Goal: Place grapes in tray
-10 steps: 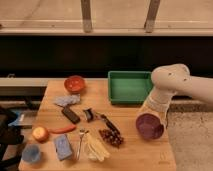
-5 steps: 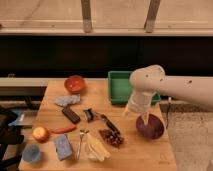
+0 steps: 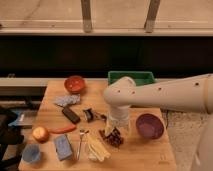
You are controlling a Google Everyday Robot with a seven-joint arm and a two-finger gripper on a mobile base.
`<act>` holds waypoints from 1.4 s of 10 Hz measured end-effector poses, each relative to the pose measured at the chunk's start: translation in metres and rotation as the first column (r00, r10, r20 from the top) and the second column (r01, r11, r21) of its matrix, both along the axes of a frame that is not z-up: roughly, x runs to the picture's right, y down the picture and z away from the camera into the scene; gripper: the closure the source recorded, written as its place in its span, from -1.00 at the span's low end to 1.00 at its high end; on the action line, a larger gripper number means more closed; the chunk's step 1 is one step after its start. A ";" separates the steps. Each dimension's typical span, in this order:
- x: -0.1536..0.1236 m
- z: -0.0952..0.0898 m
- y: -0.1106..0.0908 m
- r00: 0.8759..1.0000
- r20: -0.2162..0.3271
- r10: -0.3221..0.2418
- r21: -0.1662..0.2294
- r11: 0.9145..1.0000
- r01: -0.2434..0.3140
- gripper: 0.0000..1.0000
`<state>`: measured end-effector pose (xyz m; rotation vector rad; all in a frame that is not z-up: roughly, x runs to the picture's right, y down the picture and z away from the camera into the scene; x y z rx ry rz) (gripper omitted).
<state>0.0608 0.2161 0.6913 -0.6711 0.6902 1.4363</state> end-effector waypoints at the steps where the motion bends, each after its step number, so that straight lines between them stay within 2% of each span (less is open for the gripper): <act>1: -0.010 0.007 0.008 0.999 0.013 -0.031 -0.016 0.999 0.032 -0.39; 3: -0.017 0.017 0.012 0.998 0.019 -0.056 -0.037 0.998 0.056 -0.39; 6: -0.009 0.040 0.015 0.999 0.000 -0.049 -0.078 0.996 0.049 -0.39; 7: -0.006 0.051 0.020 0.999 -0.008 -0.047 -0.106 0.993 0.046 -0.39; 10: 0.004 0.070 0.038 0.999 -0.037 -0.033 -0.177 0.984 0.026 -0.37; 11: 0.008 0.075 0.043 0.999 -0.047 -0.024 -0.195 0.981 0.014 -0.26; 12: 0.010 0.077 0.047 0.998 -0.058 -0.013 -0.202 0.979 0.001 -0.06; 14: 0.017 0.076 0.047 0.997 -0.074 0.004 -0.194 0.981 -0.018 0.38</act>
